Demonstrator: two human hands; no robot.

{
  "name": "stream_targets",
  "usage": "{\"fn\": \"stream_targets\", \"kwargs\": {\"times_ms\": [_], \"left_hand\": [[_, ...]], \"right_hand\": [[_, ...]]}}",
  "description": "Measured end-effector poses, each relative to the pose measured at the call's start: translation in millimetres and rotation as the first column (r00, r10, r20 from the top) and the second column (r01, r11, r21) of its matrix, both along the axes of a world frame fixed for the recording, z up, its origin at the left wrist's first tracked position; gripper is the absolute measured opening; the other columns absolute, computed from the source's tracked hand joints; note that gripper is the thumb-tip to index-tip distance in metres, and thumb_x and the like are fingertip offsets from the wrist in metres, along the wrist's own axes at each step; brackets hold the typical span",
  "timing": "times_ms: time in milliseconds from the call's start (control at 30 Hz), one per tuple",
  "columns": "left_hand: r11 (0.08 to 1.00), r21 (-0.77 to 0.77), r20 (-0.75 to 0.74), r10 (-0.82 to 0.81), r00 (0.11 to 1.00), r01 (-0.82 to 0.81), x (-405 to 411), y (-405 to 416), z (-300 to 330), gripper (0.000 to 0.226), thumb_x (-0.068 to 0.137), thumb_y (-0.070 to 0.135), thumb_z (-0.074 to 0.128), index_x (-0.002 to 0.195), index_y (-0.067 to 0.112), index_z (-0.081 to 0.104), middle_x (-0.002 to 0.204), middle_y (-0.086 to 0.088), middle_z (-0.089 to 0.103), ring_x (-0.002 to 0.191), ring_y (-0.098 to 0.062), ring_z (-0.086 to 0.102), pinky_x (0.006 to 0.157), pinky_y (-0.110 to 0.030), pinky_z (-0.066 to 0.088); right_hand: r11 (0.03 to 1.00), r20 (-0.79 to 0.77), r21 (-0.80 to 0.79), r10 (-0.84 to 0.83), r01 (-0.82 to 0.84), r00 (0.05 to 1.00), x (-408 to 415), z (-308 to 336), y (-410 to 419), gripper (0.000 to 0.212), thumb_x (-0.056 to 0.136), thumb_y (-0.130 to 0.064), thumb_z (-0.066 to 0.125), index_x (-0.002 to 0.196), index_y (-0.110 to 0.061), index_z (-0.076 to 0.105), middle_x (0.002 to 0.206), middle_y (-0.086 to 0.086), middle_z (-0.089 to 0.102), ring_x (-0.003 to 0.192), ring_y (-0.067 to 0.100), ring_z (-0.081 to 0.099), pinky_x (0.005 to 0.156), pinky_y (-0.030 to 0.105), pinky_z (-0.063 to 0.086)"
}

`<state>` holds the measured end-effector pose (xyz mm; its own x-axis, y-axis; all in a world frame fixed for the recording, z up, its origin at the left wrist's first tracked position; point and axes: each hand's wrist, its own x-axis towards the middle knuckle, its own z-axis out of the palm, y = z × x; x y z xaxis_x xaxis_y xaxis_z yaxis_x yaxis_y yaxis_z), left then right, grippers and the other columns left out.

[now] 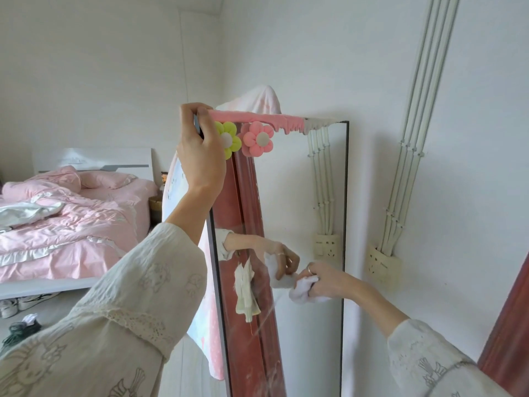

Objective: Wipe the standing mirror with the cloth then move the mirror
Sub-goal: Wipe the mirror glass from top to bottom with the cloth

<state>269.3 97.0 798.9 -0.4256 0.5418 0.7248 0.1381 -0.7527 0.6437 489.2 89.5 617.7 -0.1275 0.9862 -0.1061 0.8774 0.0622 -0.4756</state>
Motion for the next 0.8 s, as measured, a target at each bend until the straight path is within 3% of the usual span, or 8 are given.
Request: {"fn": "stream_targets", "kwargs": {"times_ms": [100, 167, 267, 400, 467, 567, 700, 800], "left_hand": [[1.0, -0.005, 0.002, -0.001, 1.0, 0.001, 0, 0, 0, 0.016, 0.096, 0.018, 0.031, 0.088, 0.019, 0.044, 0.059, 0.013, 0.044, 0.047, 0.006, 0.046, 0.048, -0.016, 0.035], [1.0, -0.01, 0.003, 0.001, 1.0, -0.001, 0, 0, 1, 0.016, 0.096, 0.018, 0.03, 0.087, 0.019, 0.044, 0.058, 0.013, 0.045, 0.048, 0.006, 0.046, 0.047, -0.014, 0.034], [1.0, -0.016, -0.005, 0.001, 1.0, -0.001, -1, 1, 1, 0.019, 0.096, 0.019, 0.03, 0.083, 0.025, 0.043, 0.053, 0.021, 0.051, 0.048, 0.006, 0.046, 0.047, -0.014, 0.033], [1.0, -0.029, -0.011, -0.002, 1.0, 0.001, -1, 4, 1, 0.022, 0.096, 0.019, 0.03, 0.08, 0.029, 0.042, 0.05, 0.032, 0.05, 0.048, 0.006, 0.046, 0.048, -0.014, 0.034], [1.0, -0.029, 0.0, -0.001, 1.0, 0.001, -2, 6, 0, 0.018, 0.096, 0.019, 0.03, 0.085, 0.025, 0.043, 0.05, 0.03, 0.05, 0.048, 0.005, 0.046, 0.049, -0.016, 0.035], [1.0, -0.02, 0.018, -0.013, 1.0, 0.013, -2, 6, 0, 0.017, 0.096, 0.019, 0.03, 0.087, 0.023, 0.044, 0.057, 0.018, 0.05, 0.049, 0.005, 0.046, 0.053, -0.021, 0.037], [1.0, -0.018, 0.015, -0.009, 1.0, 0.009, -1, 4, 0, 0.015, 0.096, 0.02, 0.03, 0.088, 0.021, 0.044, 0.063, 0.014, 0.046, 0.051, 0.007, 0.047, 0.052, -0.017, 0.037], [0.999, -0.04, 0.023, -0.035, 0.999, 0.036, -3, 3, 0, 0.017, 0.096, 0.022, 0.03, 0.088, 0.025, 0.045, 0.06, 0.015, 0.048, 0.049, 0.005, 0.047, 0.053, -0.02, 0.04]], "right_hand": [[0.986, -0.239, 0.116, -0.086, 0.117, 0.967, 7, 43, 1, 0.027, 0.078, -0.006, 0.061, 0.105, -0.007, 0.063, 0.095, 0.005, 0.059, 0.09, 0.017, 0.055, 0.079, 0.023, 0.043], [0.937, -0.401, 0.289, -0.07, 0.198, 0.913, 1, 80, 1, 0.025, 0.084, -0.001, 0.057, 0.107, -0.009, 0.06, 0.096, 0.003, 0.055, 0.091, 0.014, 0.05, 0.079, 0.02, 0.038], [0.809, -0.483, 0.533, 0.052, 0.247, 0.874, -17, 119, 9, 0.025, 0.08, -0.005, 0.055, 0.103, -0.012, 0.06, 0.1, 0.008, 0.056, 0.093, 0.018, 0.054, 0.072, 0.02, 0.042], [0.752, -0.468, 0.611, 0.089, 0.249, 0.879, -39, 123, 18, 0.027, 0.083, 0.005, 0.056, 0.109, 0.0, 0.06, 0.106, 0.018, 0.048, 0.091, 0.024, 0.051, 0.063, 0.004, 0.04], [0.758, -0.485, 0.616, 0.149, 0.216, 0.862, -47, 113, 16, 0.028, 0.081, 0.009, 0.057, 0.104, -0.007, 0.061, 0.101, 0.014, 0.047, 0.089, 0.022, 0.05, 0.062, 0.002, 0.041], [0.817, -0.423, 0.569, 0.2, 0.087, 0.884, -51, 88, 6, 0.031, 0.081, 0.006, 0.059, 0.095, -0.021, 0.059, 0.101, 0.005, 0.051, 0.091, 0.016, 0.05, 0.073, 0.013, 0.041], [0.83, -0.274, 0.556, 0.235, -0.046, 0.933, -48, 42, -5, 0.038, 0.074, 0.005, 0.066, 0.104, -0.018, 0.068, 0.086, -0.01, 0.044, 0.081, 0.004, 0.048, 0.076, 0.013, 0.04], [0.888, -0.155, 0.449, 0.185, -0.097, 0.971, -42, 10, -4, 0.027, 0.076, -0.008, 0.065, 0.102, -0.01, 0.07, 0.083, -0.013, 0.039, 0.081, 0.009, 0.048, 0.078, 0.02, 0.046]]}}
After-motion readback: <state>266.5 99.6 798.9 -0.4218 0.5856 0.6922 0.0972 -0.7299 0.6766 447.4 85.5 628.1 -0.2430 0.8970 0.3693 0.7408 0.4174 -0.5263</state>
